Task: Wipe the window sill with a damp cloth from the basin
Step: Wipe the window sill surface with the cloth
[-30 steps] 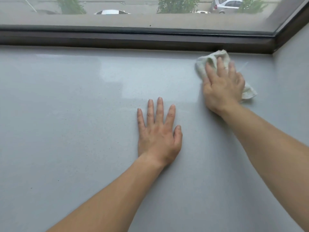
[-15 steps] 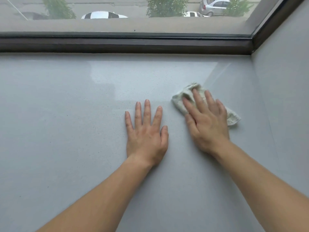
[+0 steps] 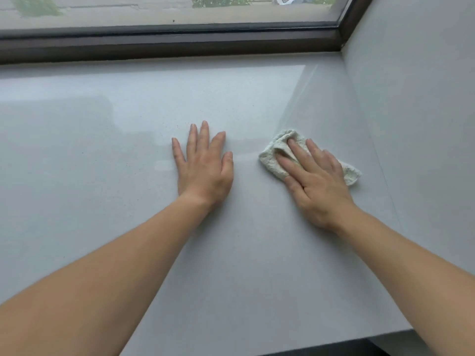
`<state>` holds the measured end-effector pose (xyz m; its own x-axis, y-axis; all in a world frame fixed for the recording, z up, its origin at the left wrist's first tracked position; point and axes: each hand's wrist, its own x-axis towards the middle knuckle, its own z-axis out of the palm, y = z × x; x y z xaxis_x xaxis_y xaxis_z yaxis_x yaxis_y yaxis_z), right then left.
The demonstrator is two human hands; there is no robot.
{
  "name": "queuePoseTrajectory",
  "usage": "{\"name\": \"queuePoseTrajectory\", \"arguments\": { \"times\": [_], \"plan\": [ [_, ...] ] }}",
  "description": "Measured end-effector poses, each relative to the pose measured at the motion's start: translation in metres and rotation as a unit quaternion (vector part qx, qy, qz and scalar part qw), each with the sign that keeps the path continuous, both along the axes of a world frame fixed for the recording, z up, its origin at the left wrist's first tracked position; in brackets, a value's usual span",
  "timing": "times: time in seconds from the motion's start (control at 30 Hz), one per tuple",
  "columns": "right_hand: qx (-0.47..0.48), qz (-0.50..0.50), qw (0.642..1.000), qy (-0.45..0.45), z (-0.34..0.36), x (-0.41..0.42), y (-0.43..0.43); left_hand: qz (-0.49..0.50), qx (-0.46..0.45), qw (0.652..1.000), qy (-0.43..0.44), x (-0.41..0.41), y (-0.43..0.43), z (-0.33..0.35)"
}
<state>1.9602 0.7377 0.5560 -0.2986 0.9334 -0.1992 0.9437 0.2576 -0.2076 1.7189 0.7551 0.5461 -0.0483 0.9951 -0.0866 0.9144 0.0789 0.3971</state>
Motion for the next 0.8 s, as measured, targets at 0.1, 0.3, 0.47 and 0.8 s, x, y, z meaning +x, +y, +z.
{"name": "queuePoseTrajectory", "arguments": {
  "times": [0.1,0.3,0.47,0.8],
  "plan": [
    [0.012,-0.128,0.992,-0.016,-0.003,-0.001,0.000,-0.020,0.027,0.999,-0.030,-0.003,-0.006,0.001],
    [0.032,-0.013,0.999,-0.014,-0.003,-0.032,-0.123,-0.074,0.058,0.995,-0.029,0.009,-0.051,0.009],
    [0.014,-0.046,0.999,-0.024,-0.005,0.014,-0.121,-0.123,0.025,0.992,-0.026,0.012,-0.092,0.006],
    [-0.002,0.035,0.999,-0.026,0.001,0.046,-0.207,-0.136,-0.003,0.991,0.010,0.014,-0.104,0.006]
  ]
}}
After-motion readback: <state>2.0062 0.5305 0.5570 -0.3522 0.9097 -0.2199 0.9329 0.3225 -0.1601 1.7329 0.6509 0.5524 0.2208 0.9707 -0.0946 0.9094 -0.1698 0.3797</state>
